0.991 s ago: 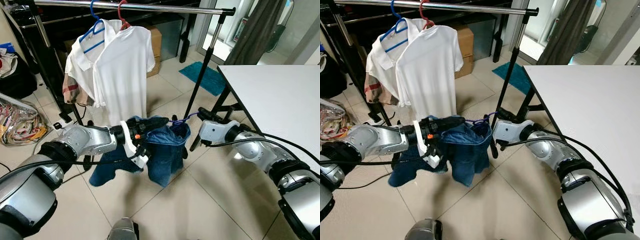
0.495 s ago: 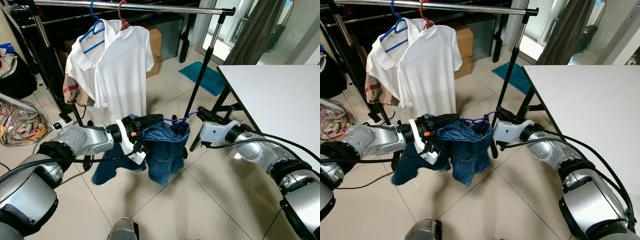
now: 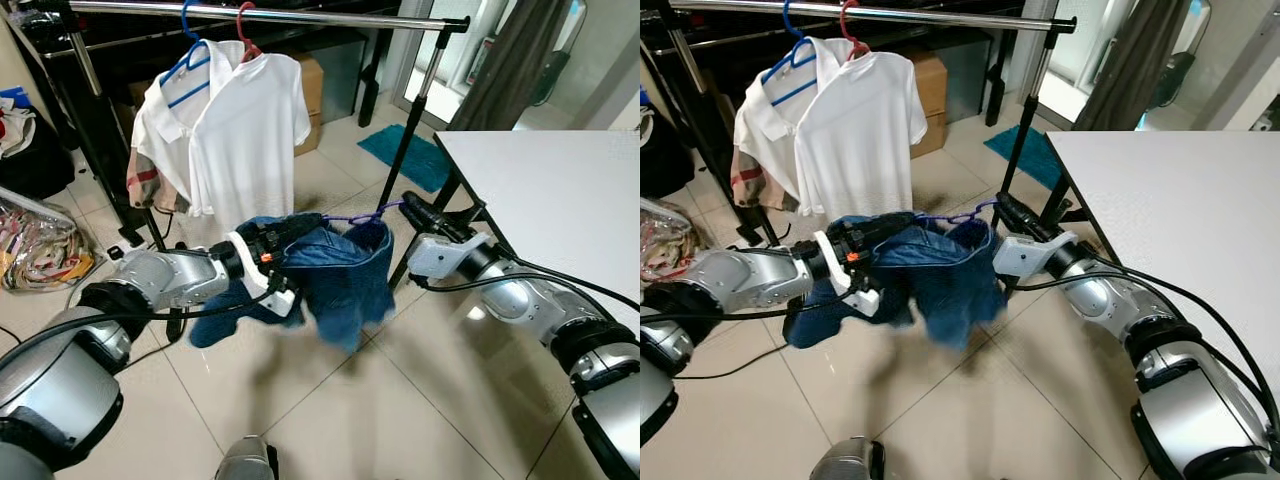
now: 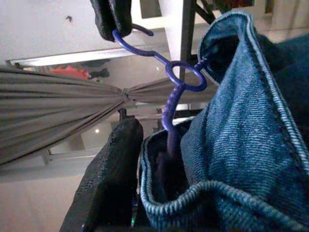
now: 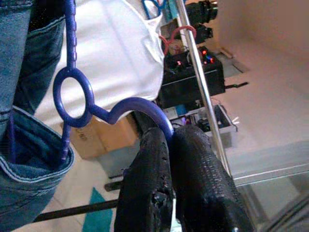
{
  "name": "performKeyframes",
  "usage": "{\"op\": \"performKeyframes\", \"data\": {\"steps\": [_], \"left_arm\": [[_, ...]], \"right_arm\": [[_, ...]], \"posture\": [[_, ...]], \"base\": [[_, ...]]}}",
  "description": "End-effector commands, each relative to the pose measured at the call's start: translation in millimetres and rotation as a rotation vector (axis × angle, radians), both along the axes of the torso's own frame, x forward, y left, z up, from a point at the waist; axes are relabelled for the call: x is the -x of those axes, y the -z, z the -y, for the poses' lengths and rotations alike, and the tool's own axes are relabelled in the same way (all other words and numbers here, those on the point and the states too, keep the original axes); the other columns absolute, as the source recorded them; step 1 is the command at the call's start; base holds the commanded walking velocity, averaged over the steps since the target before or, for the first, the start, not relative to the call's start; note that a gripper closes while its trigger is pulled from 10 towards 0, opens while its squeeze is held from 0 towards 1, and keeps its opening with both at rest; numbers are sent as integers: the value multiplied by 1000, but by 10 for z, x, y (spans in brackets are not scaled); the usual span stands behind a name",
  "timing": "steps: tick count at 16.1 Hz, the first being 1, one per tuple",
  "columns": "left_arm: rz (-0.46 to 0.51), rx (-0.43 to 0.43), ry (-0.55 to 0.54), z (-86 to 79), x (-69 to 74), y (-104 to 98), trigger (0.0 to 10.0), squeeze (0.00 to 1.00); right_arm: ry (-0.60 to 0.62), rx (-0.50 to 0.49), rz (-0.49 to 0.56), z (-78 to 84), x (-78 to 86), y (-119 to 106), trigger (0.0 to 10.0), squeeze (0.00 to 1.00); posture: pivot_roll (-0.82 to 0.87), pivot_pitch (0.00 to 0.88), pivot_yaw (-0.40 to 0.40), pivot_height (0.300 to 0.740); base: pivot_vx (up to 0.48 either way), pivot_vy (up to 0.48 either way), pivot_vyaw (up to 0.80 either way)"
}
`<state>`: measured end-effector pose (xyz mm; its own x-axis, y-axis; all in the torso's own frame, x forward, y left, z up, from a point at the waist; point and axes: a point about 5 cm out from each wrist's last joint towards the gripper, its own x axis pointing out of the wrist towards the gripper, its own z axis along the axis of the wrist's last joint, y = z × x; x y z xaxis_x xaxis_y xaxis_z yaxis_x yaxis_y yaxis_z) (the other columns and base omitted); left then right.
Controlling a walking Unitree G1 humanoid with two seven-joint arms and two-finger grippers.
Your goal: Hang hanger
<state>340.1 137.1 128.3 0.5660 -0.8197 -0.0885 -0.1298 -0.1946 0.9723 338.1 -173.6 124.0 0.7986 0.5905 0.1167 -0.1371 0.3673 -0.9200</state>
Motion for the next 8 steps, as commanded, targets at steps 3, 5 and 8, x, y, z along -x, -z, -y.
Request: {"op": "performKeyframes", "data": {"steps": [3,5,8], "left_arm": [[4,22,-22,-10,-26,-22,10000,0],[-4,56,-84,-52,-59,-25,10000,0],[-50,132,-169,-50,-86,12,10000,0]], "right_arm": [[25,-39,96,73,-32,-160,0,0],[30,-51,155,55,-41,-215,0,0],[30,-80,223,-5,-43,-265,0,0]], "posture": [[239,4,-34,740],[245,0,-32,740],[249,0,-30,740]], "base": [[0,0,0],[0,0,0],[0,0,0]]}}
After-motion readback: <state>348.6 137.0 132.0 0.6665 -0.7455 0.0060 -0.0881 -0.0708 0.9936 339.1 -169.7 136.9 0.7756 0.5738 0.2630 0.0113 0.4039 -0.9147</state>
